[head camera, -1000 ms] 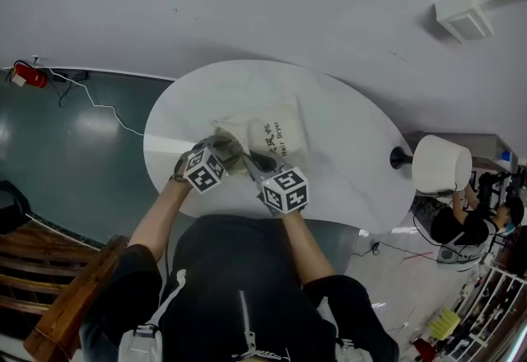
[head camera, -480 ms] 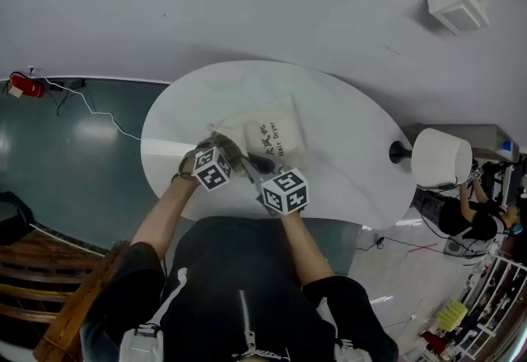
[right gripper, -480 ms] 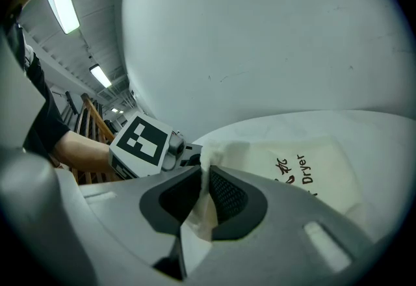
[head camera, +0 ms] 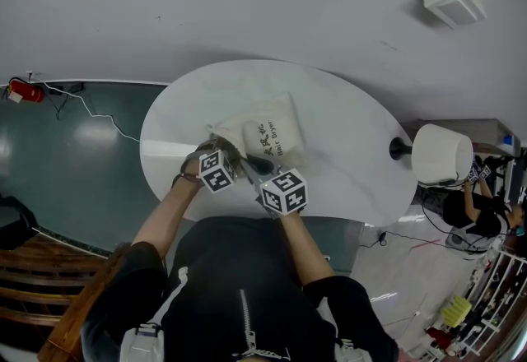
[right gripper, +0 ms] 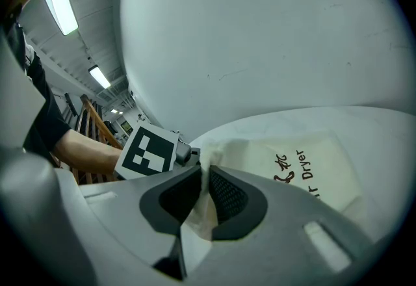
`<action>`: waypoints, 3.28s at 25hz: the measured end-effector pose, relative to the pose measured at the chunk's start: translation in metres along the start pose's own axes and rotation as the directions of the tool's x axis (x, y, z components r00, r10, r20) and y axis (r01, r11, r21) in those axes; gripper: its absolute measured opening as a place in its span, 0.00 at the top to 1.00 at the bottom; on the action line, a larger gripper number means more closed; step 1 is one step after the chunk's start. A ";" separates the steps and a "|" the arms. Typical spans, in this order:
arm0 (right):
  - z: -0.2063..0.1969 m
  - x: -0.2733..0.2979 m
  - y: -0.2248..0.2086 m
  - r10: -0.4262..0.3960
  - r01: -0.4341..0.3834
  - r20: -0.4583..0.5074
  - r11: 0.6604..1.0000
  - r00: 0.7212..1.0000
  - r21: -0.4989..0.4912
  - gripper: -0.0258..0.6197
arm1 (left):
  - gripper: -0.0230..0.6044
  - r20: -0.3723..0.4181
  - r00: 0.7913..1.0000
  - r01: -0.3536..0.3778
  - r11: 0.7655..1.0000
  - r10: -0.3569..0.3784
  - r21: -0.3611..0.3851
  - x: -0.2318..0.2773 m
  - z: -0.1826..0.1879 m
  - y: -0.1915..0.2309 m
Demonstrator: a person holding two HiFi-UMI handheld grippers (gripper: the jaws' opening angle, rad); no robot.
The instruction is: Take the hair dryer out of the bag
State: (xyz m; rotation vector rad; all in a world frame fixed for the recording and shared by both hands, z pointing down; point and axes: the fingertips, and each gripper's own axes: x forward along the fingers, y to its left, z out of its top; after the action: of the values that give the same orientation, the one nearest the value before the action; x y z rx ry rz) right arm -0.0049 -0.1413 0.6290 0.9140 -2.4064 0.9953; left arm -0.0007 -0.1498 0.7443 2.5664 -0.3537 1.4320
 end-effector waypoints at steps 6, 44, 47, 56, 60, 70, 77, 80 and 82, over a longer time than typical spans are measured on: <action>-0.004 -0.001 0.000 0.000 0.000 -0.002 1.000 1.000 0.007 0.90 | 0.64 -0.003 1.000 -0.017 1.000 0.017 0.004 0.005 -0.002 -0.001; -0.008 -0.006 -0.004 -0.013 0.013 0.000 1.000 1.000 -0.002 0.90 | 0.64 -0.036 0.998 -0.056 0.998 0.055 -0.009 -0.021 0.000 -0.008; -0.008 -0.006 -0.003 -0.014 0.014 0.001 1.000 1.000 -0.003 0.90 | 0.64 -0.036 0.998 -0.057 0.998 0.057 -0.013 -0.025 -0.001 -0.009; -0.009 -0.005 -0.003 -0.013 0.013 -0.002 1.000 1.000 -0.006 0.90 | 0.64 -0.043 0.997 -0.072 0.997 0.071 -0.022 -0.034 -0.009 -0.009; -0.009 -0.004 -0.004 -0.012 0.012 -0.003 1.000 1.000 -0.008 0.90 | 0.64 -0.046 0.996 -0.077 0.997 0.075 -0.032 -0.039 -0.015 -0.009; -0.011 -0.001 -0.001 -0.009 0.009 -0.005 1.000 1.000 -0.012 0.90 | 0.64 -0.051 0.995 -0.087 0.995 0.084 -0.057 -0.050 -0.027 -0.012; -0.011 -0.001 -0.001 -0.009 0.009 -0.007 1.000 1.000 -0.018 0.90 | 0.64 -0.057 0.994 -0.094 0.993 0.091 -0.065 -0.056 -0.039 -0.014; -0.010 -0.001 -0.001 -0.011 0.010 -0.006 1.000 1.000 -0.018 0.90 | 0.64 -0.060 0.994 -0.096 0.993 0.092 -0.072 -0.059 -0.046 -0.015; -0.011 -0.001 0.000 -0.012 0.011 -0.007 1.000 1.000 -0.019 0.90 | 0.64 -0.061 0.994 -0.096 0.992 0.092 -0.077 -0.060 -0.051 -0.015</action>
State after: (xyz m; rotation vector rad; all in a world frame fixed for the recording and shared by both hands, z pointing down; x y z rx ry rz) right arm -0.0034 -0.1334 0.6360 0.9153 -2.3981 0.9685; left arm -0.0678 -0.1143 0.7184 2.4701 -0.5187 1.4874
